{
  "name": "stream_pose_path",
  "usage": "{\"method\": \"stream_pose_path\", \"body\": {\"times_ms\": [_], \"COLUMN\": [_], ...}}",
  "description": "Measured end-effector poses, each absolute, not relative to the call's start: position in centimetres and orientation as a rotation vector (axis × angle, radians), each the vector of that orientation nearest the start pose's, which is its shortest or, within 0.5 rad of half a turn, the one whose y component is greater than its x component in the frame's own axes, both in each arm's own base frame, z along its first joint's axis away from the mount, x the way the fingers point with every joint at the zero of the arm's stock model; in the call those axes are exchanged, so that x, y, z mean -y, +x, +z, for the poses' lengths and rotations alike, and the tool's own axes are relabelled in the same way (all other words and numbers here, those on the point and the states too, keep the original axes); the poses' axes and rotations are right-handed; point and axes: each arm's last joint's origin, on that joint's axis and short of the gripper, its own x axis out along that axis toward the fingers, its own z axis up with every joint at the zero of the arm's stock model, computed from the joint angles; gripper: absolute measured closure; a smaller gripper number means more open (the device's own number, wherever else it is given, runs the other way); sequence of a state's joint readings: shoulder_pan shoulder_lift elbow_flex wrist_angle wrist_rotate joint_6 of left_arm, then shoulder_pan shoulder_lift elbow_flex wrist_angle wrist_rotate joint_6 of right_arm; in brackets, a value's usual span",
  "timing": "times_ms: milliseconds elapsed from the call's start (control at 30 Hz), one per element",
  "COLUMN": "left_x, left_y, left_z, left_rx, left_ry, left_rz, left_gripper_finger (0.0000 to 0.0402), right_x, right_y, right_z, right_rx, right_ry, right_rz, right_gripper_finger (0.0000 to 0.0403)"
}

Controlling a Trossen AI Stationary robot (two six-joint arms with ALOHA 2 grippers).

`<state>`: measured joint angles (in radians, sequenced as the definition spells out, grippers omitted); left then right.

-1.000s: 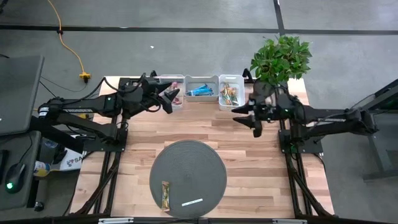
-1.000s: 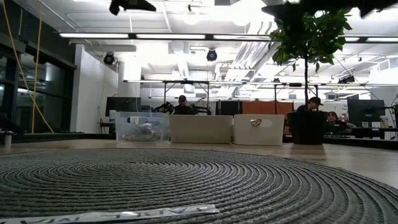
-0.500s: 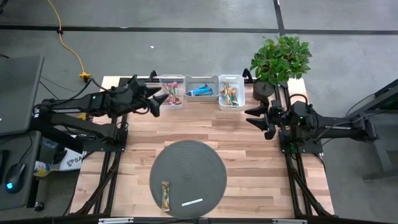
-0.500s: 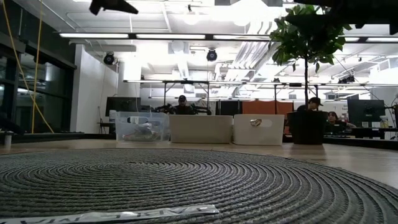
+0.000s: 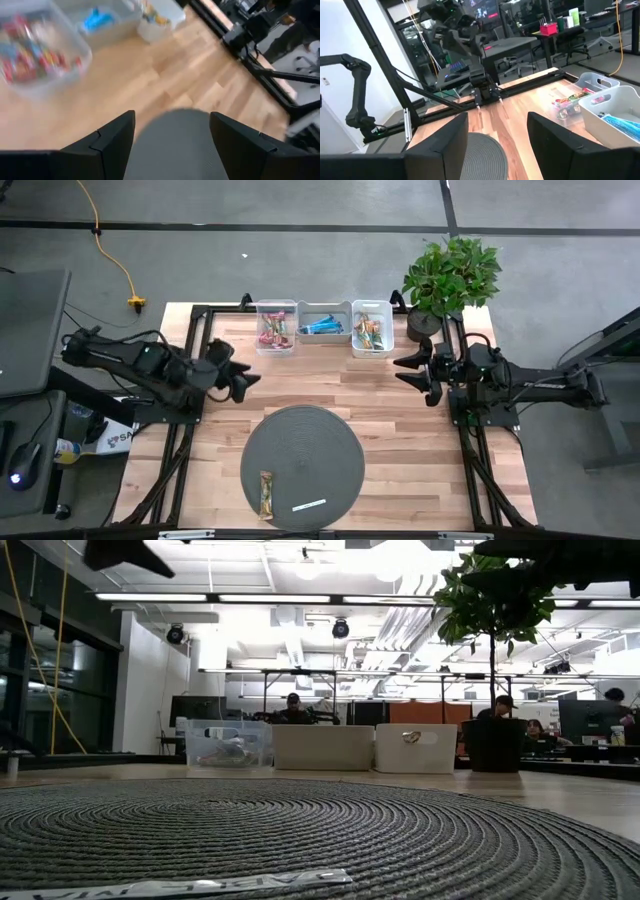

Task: Pick and place Granola Bars by type
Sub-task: Put the orange granola bar into the white bin

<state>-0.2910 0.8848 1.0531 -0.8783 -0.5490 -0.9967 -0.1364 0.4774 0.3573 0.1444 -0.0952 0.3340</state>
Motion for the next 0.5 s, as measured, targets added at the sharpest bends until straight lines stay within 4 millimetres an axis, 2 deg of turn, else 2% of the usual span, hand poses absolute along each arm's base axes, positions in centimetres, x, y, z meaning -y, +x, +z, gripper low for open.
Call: {"method": "stream_pose_path", "body": {"times_ms": [200,500], "left_x": [5.7,11.4], "left_y": [15.6,17.2], "left_z": [33.3,29.6], "left_rx": [-0.574,-0.853], "left_ry": [-0.889,-1.18], "left_rz": [0.54,0.645], "left_gripper_finger": [0.0149,0.0149], "right_x": [1.6,1.6], "right_y": [13.2,13.2], "right_z": [25.6,25.6], "right_rx": [0.023,0.023], "right_ry": [0.335,0.338], "right_rz": [-0.066,-0.072], "right_gripper_finger": [0.0214,0.0215]}}
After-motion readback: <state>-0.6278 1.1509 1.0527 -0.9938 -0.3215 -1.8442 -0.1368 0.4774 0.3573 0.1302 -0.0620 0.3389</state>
